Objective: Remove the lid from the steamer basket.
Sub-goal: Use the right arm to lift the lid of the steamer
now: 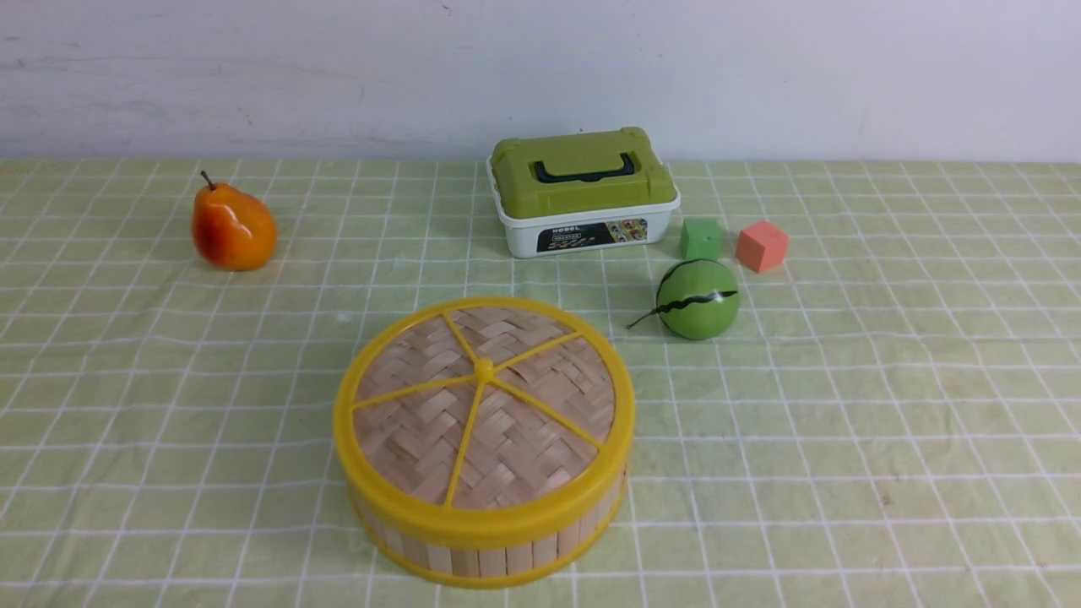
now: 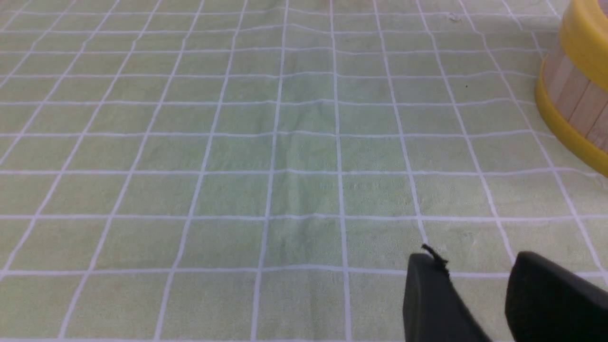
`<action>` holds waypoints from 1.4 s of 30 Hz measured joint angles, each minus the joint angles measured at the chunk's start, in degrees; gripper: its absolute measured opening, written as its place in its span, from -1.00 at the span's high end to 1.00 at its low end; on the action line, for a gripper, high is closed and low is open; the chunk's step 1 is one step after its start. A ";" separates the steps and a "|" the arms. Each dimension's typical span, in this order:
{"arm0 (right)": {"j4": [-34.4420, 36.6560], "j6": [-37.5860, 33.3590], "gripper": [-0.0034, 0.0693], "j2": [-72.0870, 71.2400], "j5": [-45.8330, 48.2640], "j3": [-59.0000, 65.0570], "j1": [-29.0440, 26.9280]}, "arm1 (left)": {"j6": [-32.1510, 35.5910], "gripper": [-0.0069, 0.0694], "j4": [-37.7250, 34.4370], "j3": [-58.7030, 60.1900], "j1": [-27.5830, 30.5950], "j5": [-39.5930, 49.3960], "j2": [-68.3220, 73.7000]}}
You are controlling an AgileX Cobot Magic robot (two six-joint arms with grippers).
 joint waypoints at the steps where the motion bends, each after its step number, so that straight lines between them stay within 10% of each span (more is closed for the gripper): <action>1: 9.04 5.42 0.25 0.00 -0.44 0.25 0.00 | 0.00 0.19 0.00 0.00 0.00 0.00 0.00; 6: 19.23 9.84 0.24 0.00 -1.65 0.30 0.00 | 0.00 0.19 0.00 0.00 0.00 0.00 0.00; 20: 3.40 -12.75 0.35 3.00 -0.98 -12.65 0.00 | 0.00 0.19 0.00 0.00 0.00 0.00 0.00; 25: -10.40 -21.93 0.88 24.92 18.57 -39.49 0.00 | 0.00 0.19 0.00 0.00 0.00 0.00 0.00; 31: -8.25 -33.51 0.96 44.19 37.31 -56.10 0.76 | 0.00 0.19 0.00 0.00 0.00 0.00 0.00; 42: -1.57 -45.38 0.90 74.72 43.32 -79.37 23.20 | 0.00 0.19 0.00 0.00 0.00 0.00 0.00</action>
